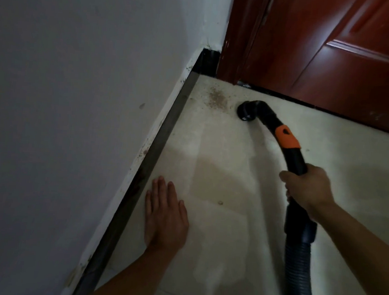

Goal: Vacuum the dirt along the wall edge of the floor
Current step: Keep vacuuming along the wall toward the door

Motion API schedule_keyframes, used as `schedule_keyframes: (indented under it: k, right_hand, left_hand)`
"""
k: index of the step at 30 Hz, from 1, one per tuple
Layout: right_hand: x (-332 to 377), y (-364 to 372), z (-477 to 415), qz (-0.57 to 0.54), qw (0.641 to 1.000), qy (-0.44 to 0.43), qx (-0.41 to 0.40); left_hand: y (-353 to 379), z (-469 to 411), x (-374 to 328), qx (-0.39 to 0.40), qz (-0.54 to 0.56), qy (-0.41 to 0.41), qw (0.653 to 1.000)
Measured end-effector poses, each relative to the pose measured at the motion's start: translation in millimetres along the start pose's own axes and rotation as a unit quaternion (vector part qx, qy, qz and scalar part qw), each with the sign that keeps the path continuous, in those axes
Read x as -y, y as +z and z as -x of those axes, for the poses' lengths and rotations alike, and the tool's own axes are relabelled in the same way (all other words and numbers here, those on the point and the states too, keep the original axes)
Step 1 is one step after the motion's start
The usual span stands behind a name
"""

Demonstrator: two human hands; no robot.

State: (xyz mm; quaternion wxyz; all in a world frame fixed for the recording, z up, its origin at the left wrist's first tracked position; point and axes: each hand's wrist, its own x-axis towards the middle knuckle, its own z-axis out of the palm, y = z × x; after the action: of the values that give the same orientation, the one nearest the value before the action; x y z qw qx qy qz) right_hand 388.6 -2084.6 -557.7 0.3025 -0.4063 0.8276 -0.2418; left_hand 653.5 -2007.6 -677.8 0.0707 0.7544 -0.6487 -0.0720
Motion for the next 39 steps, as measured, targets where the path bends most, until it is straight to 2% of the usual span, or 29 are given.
schedule_keyframes:
  k: [5, 10, 13, 16, 20, 25, 29, 35, 39]
  right_hand:
    - [-16.9, -0.2, 26.3, 0.052, 0.997, -0.032, 0.036]
    - [-10.6, -10.2, -25.0, -0.018, 0.998, 0.044, -0.038]
    - [13.6, -7.1, -49.1, -0.048, 0.997, 0.057, -0.017]
    - [30.4, 1.7, -39.3, -0.033, 0.999, 0.028, 0.023]
    - [19.8, 15.1, -6.2, 0.027, 0.998, -0.027, 0.059]
    - [33.9, 29.9, -25.6, -0.009, 0.999, -0.019, 0.031]
    - [57.3, 42.0, -35.2, -0.036, 0.997, -0.028, 0.055]
    - [45.4, 41.7, -10.0, 0.023, 0.992, -0.073, 0.101]
    - [53.1, 51.7, -23.0, 0.014, 0.995, -0.068, 0.066]
  left_hand:
    - [-0.3, 0.3, 0.5, 0.002, 0.007, -0.001, 1.0]
    - [0.7, 0.0, 0.2, -0.001, 0.012, -0.004, 1.0]
    - [1.1, -0.2, 0.2, -0.001, 0.01, -0.002, 1.0]
    - [0.0, -0.6, -0.2, 0.002, 0.007, -0.005, 1.0]
    - [-1.3, -0.8, 0.1, 0.005, 0.007, -0.006, 1.0]
    - [-0.5, 0.1, 0.0, 0.005, 0.008, -0.005, 1.0]
    - [0.3, -0.7, -0.4, 0.003, 0.006, 0.001, 1.0]
    - [-0.6, -0.8, -0.3, 0.006, 0.009, -0.005, 1.0]
    - [-0.2, -0.8, -0.5, 0.009, 0.004, -0.006, 1.0]
